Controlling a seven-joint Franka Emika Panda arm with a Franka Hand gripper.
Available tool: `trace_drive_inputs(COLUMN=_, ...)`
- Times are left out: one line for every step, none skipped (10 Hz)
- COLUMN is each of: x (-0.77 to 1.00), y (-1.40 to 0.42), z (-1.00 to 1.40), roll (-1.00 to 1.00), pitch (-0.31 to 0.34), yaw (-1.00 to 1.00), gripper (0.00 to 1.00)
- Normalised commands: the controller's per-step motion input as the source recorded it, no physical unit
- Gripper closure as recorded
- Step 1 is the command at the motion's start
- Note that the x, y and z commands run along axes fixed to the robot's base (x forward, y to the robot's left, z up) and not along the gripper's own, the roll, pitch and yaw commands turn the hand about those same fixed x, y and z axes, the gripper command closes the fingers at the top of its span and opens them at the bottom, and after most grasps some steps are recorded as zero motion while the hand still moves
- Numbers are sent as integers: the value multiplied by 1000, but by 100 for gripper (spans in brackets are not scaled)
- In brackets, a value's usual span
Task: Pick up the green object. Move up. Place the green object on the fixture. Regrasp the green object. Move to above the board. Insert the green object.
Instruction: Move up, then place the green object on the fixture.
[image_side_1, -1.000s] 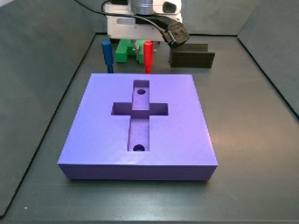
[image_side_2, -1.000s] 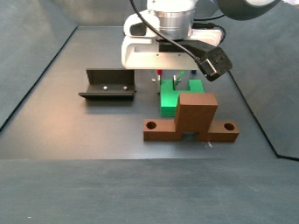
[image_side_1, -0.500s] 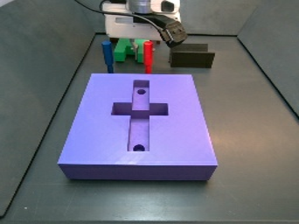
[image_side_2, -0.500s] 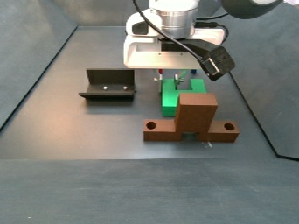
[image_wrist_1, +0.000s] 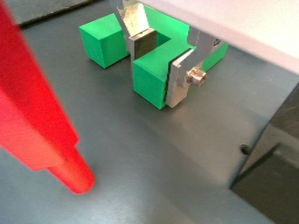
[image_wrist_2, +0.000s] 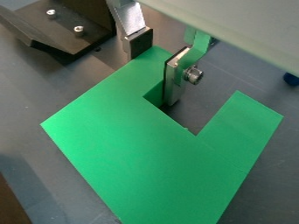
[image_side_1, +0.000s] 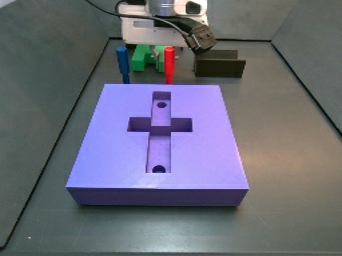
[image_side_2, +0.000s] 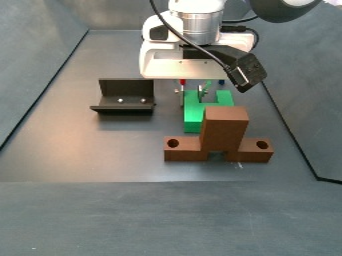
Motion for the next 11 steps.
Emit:
trace_drive_inputs(x=0, y=0, z=833, roll=0, pitch=0, yaw=0, gripper=100)
trace_drive_inputs(x=-6, y=-54, z=792, roll=-6, pitch=12, yaw=-25, gripper=100)
trace_drive_inputs(x=-31, y=-40, z=497, roll=9, pitch=13, yaw=-29, gripper=100)
trace_drive_inputs(x=-7, y=-14, z=219, roll=25, pitch=-6, yaw=-18, gripper=100)
trace_drive_inputs(x=0, y=-17, z=0, roll=0, pitch=0, yaw=0, gripper=100)
trace_drive_inputs(x=283, y=43, z=500, roll=-243, pitch=57, yaw=-129, gripper=100)
trace_drive_inputs(x=763, y=3, z=811, roll=-731, pitch=74, yaw=-209, gripper=100)
trace_drive_inputs(x=843, y=0, z=749, roll=-800, pitch=106, yaw=-349, gripper=100)
trace_drive_inputs(x=803, y=0, z=711, roll=-846, pitch=57, yaw=-363, gripper=100)
trace_drive_inputs(x=791, y=0, z=700, roll=-857, pitch=60, yaw=-371, gripper=100)
trace_drive_inputs(x=740, y=0, z=663, roll=-891, pitch=89, yaw=-406, gripper=100)
